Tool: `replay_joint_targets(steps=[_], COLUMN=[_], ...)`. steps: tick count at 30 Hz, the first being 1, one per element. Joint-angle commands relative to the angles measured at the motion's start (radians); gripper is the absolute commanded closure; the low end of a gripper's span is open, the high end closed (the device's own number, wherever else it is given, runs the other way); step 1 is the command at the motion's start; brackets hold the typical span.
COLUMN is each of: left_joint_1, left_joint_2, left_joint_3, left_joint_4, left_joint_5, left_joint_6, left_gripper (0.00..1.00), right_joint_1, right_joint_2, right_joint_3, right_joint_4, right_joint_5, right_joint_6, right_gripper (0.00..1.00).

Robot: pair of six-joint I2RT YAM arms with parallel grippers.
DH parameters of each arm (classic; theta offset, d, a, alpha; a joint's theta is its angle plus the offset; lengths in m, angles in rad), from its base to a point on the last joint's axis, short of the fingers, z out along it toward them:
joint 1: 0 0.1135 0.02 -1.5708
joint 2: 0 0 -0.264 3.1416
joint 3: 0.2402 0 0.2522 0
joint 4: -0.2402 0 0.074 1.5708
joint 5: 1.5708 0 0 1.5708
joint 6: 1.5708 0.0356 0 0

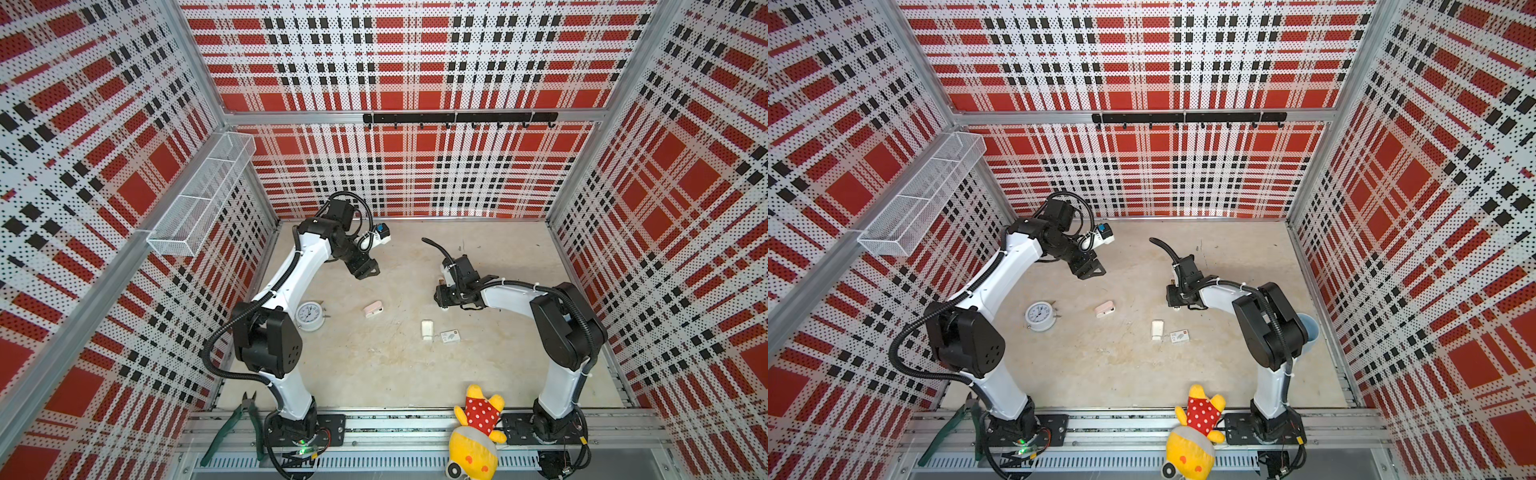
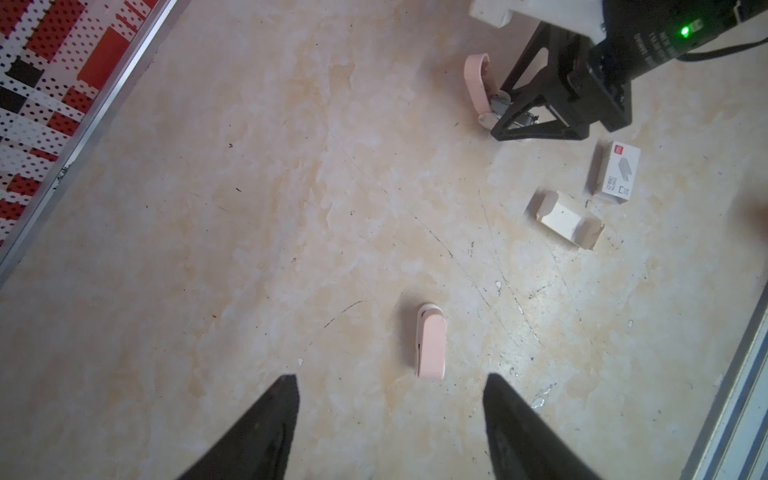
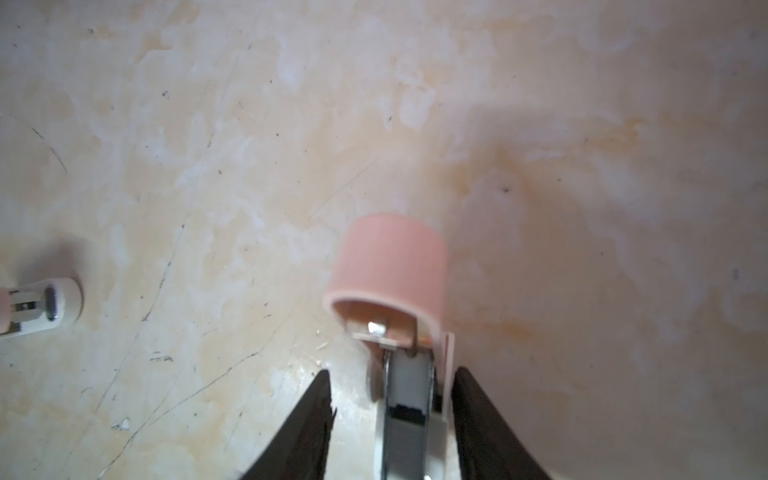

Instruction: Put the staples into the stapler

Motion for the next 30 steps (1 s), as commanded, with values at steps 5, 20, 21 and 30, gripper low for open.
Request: replay_joint_targets(steps=[5, 20, 21, 30], left_joint_1=[0.022, 0.068, 0.067, 0.055], left_joint_2=[-0.040, -0.046, -0.046, -0.001], left_joint_3=[-0.033, -0.046, -0.047, 0.020], left_joint_4=[-0.026, -0.026, -0.025, -0.019], left_joint_5=[0.021, 0.043, 0.043, 0.070], left_joint_6=[-0.005, -0.010, -0.008, -0.056], left_gripper=[0.26, 0.26, 0.26, 0.25], right_joint_1=[0.027, 0.099, 0.101, 0.098], right_joint_2=[0.042, 0.150, 0.147, -0.007], right_joint_3=[0.043, 0.197, 0.198, 0.151], right_joint_4=[-0.006, -0.021, -0.018, -0.041], right_joint_5=[0.046, -0.049, -0.051, -0.017], right_joint_6=[-0.062, -0.233, -0.233, -0.155], right_gripper=[0.58, 0.59, 0.59, 0.53])
